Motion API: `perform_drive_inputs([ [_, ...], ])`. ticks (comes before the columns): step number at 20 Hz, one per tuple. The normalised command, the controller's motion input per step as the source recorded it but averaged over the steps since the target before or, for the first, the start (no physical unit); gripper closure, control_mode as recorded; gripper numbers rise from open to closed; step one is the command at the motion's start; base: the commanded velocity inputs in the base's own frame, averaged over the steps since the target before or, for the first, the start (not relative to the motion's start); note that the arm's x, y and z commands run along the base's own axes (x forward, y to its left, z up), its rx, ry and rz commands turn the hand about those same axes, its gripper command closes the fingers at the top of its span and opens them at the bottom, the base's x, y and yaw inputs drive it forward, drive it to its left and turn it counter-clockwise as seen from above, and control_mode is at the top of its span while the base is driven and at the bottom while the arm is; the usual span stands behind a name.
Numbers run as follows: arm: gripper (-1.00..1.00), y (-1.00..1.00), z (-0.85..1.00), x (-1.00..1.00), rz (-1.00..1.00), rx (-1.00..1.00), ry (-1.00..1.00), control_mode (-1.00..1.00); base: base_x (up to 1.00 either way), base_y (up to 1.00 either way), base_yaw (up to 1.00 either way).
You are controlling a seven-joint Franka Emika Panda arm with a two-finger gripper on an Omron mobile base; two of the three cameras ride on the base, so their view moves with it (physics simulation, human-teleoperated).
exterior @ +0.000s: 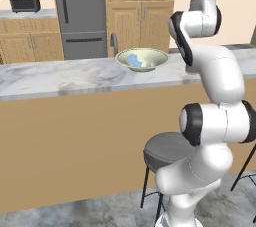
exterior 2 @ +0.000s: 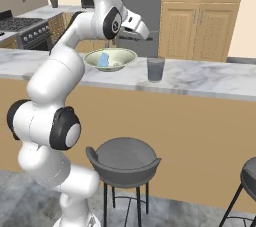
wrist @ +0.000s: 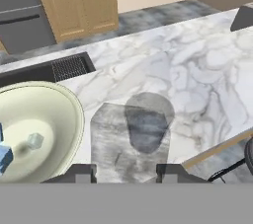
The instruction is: There are four ice cubes in the ice bowl. Place two ice cubes in each glass of water.
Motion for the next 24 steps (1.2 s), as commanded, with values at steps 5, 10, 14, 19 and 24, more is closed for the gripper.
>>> perform_drive_inputs([
  [5, 1.0, -0.46, -0.32, 0.01, 0.0, 0.02, -0.01, -1.0, 0.0, 0.0, 0.0],
  [10, 1.0, -0.5, -0.01, 0.0, 0.0, 0.08, 0.0, -1.0, 0.0, 0.0, 0.0],
  [14, 1.0, -0.22, -0.08, 0.11, 0.0, 0.04, 0.0, -1.0, 0.0, 0.0, 0.0],
  [19, 1.0, -0.12, -0.22, 0.17, 0.0, 0.01, 0.06, -1.0, 0.0, 0.0, 0.0],
  [24, 1.0, -0.02, -0.31, 0.27, 0.0, 0.0, 0.16, -1.0, 0.0, 0.0, 0.0],
])
